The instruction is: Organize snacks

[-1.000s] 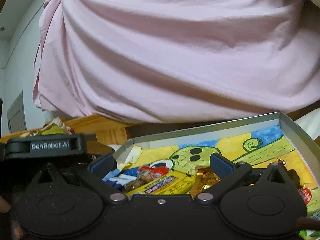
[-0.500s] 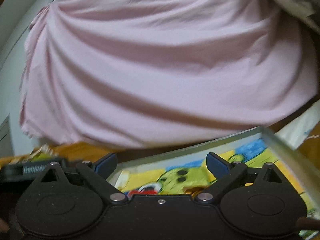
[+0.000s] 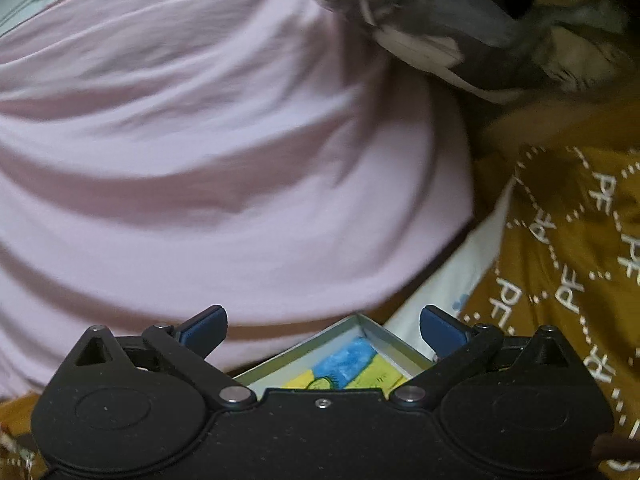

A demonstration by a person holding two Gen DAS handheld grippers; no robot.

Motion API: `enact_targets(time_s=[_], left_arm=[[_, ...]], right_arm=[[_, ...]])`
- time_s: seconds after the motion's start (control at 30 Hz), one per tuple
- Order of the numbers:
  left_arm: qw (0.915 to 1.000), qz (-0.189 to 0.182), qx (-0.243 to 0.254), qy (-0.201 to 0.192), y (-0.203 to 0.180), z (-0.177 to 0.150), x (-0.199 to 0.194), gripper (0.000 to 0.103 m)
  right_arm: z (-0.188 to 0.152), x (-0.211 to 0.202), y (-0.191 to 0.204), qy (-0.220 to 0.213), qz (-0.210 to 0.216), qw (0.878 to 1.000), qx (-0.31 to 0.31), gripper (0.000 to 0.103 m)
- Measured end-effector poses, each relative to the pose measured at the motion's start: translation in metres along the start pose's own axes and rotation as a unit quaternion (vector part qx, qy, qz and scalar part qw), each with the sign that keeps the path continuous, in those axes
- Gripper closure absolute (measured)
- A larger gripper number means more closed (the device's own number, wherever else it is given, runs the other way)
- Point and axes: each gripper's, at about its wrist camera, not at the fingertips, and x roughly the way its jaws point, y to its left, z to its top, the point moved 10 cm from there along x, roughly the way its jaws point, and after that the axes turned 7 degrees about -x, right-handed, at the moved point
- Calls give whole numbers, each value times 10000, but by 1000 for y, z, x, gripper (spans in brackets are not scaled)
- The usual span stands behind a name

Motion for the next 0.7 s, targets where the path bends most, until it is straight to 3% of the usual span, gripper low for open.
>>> enact_targets(time_s=[0.27, 0.4, 0.5, 0.7], left_arm=[[9999, 59, 71, 127, -4, -8, -5, 0], [9994, 104, 214, 236, -12, -8, -15, 0], [9991, 144, 300, 281, -18, -9, -26, 0], [9977, 187, 604, 260, -28, -12, -50, 0]], right_arm=[[-4, -1, 8, 182, 277, 9994, 45, 1], [11, -12, 26, 149, 691, 9974, -124, 1], [22, -20, 41, -87, 1296, 9912, -240, 1], [22, -33, 48, -69, 1558, 9860, -586, 1]])
